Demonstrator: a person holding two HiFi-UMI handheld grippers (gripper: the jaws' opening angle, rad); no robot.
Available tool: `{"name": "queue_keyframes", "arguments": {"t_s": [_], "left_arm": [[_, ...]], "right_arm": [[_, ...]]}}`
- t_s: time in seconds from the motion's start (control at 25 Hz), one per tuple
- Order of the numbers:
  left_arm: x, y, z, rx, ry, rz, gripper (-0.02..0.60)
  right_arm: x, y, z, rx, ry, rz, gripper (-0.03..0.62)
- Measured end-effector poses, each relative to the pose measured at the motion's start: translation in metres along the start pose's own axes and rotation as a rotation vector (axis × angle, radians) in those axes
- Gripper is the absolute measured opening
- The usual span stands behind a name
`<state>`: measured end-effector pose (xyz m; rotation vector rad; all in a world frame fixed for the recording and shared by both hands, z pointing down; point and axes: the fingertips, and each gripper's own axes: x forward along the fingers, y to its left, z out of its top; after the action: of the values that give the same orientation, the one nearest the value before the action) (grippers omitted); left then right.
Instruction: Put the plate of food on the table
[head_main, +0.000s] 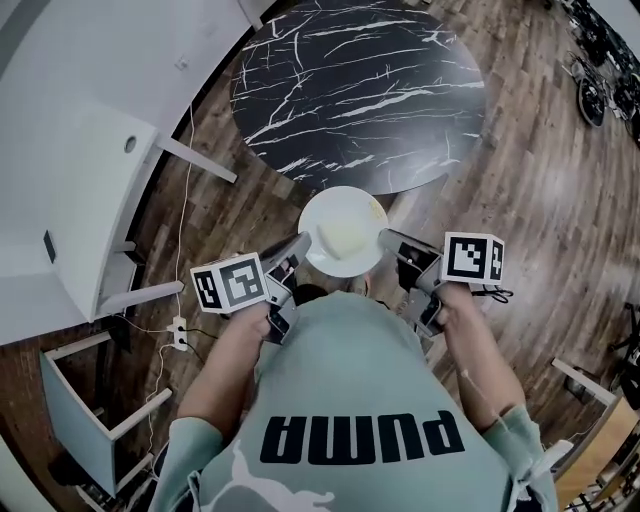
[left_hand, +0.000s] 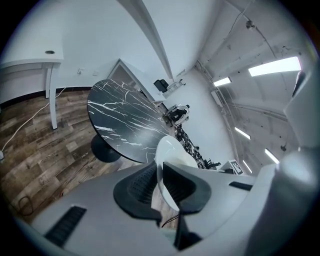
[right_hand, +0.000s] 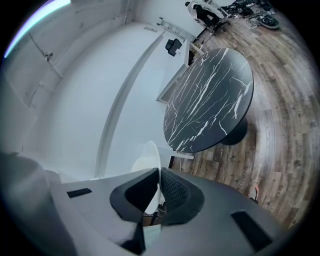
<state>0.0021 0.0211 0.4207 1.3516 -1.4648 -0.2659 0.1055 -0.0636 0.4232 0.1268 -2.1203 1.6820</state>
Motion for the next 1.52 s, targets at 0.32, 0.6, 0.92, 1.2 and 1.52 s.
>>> {"name": "queue_keyframes", "arguments": {"t_s": [0.32,0.6,0.92,1.2,1.52], "left_arm": [[0.043,-0.003,0.019,0.040,0.093,-0.054,0.044],[0.094,-0.002,0.061,0.102,0.225,-0.113,0.043],[0.147,0.007,0.103,0.162,0.360,-0.173,0.043],[0.190,0.024,0.133,0.258,0.444,-0.191,0.044],[0.242,0.052,0.148,0.340,0.529,-0.183,0.046]], "right_arm": [[-0.007,-0.017,0.030,0.040,-0.099,-0.051,0.025],[0.000,-0.033,0.071,0.123,-0.217,-0.114,0.025],[0.017,-0.054,0.111,0.201,-0.340,-0.197,0.025],[0.038,-0.078,0.139,0.258,-0.464,-0.217,0.026],[0.063,-0.122,0.159,0.339,-0.532,-0.269,0.026]]}}
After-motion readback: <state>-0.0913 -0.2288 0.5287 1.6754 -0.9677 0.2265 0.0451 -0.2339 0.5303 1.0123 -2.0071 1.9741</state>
